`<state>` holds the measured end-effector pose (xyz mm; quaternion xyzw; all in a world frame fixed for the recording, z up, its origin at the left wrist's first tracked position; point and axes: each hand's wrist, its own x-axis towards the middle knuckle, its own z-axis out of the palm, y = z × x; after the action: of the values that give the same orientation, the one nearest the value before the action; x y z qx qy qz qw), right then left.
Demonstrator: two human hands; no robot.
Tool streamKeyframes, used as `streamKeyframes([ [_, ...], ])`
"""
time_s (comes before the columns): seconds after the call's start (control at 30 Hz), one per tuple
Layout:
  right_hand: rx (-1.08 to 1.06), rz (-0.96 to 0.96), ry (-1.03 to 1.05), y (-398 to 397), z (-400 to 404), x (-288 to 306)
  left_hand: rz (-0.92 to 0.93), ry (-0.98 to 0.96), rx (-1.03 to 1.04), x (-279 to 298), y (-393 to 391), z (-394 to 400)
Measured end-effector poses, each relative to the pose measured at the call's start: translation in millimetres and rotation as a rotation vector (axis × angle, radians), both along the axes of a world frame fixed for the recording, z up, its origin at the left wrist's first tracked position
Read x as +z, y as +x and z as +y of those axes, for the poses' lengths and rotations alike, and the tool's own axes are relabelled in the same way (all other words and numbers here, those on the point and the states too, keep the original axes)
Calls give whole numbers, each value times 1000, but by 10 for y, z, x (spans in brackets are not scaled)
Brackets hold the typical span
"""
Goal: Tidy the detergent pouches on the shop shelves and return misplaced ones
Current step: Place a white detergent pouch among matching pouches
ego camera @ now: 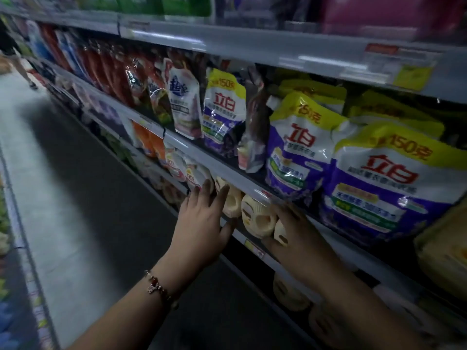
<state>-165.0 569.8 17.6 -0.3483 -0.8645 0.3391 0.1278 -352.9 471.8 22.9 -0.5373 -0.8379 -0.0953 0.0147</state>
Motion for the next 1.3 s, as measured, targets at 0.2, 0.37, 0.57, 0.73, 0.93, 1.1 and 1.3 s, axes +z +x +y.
streamKeyframes([
  [0.2, -151, -2, -37, -814, 149, 200, -52, 43, -72, 29, -741, 93],
  [0.37, -319, 32, -180, -1497, 338, 298, -61, 68, -157, 37, -1390, 121],
  [0.57, -556, 246, -207, -2131, 408, 297, -40, 75, -266, 43, -2056, 122],
  [0.73, -796, 478, -119, -2288, 644, 368, -48, 97, -325, 77, -2391, 170],
  [0.93, -994, 254, -17, -2472, 1091, 458, -160, 76, -342, 77, -2531, 232],
  [1.1, -988, 287, 139, -2453, 1094, 525, -375, 60, -350, -7, -2615, 247],
  [1.3, -939, 648, 129, -2384, 717, 758, -654, 69, -385, -40, -2520, 332],
])
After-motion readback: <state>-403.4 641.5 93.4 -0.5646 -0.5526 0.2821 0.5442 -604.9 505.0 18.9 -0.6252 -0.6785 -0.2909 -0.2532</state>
